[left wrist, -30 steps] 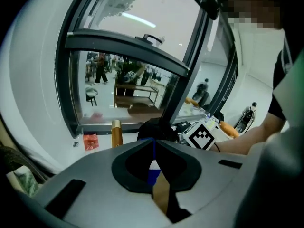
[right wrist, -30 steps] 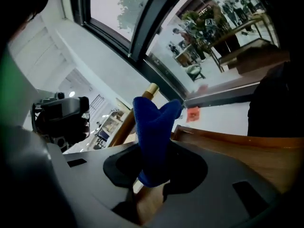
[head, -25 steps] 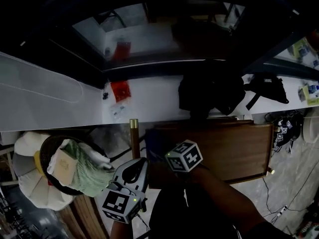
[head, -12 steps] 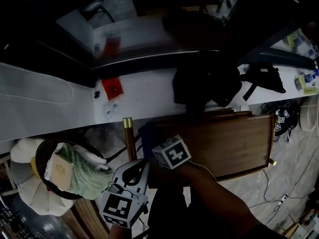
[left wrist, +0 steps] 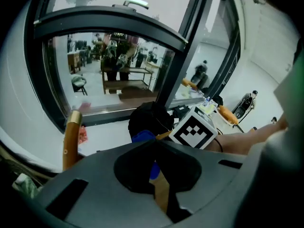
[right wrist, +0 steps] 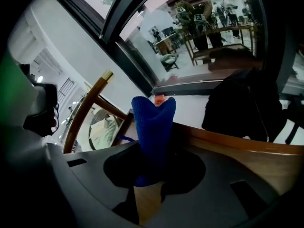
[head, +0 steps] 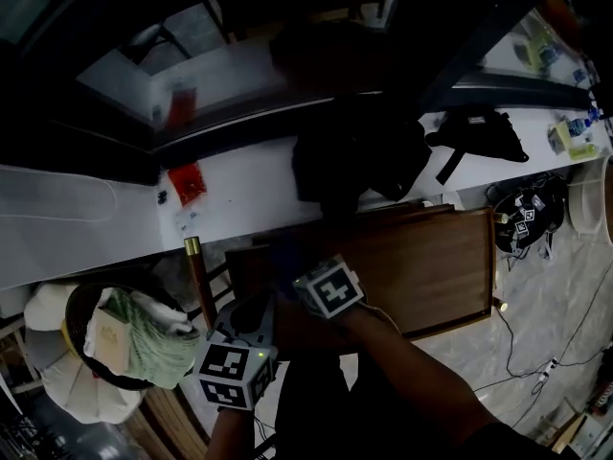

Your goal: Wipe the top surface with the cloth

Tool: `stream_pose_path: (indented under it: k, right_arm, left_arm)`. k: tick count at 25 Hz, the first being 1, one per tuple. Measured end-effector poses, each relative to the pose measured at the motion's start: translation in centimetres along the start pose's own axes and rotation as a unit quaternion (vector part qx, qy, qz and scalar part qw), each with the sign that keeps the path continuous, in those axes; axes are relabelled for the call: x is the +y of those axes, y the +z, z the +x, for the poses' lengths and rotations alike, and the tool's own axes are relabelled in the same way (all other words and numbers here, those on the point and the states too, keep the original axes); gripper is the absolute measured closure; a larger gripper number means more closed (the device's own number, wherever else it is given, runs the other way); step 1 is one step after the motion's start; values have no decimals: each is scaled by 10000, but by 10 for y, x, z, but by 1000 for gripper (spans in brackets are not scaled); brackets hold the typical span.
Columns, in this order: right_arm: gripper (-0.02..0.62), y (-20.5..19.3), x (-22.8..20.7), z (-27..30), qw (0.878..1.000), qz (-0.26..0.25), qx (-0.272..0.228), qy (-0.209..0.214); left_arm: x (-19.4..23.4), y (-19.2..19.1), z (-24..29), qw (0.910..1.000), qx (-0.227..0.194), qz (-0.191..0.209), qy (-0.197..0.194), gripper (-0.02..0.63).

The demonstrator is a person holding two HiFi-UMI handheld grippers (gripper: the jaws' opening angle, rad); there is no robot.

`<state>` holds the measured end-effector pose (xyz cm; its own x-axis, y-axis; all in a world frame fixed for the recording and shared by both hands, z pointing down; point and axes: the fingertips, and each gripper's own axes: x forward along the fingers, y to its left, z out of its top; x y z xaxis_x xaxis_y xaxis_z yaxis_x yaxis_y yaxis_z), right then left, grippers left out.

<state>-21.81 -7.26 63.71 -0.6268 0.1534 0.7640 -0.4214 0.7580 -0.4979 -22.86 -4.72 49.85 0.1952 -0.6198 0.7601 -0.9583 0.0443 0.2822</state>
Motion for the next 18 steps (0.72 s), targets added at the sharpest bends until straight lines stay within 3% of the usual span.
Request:
stream_pose_path:
  k: [9, 18]
  right_arm:
    - [482, -26, -89, -77, 9989, 238, -251, -308]
    - [483, -57, -169, -147, 9954, 500, -332, -747]
  left_arm:
    - [-69, -7, 78, 9974, 495, -496, -150, 595]
    - [-167, 14, 135, 9961, 601, -347, -538, 595]
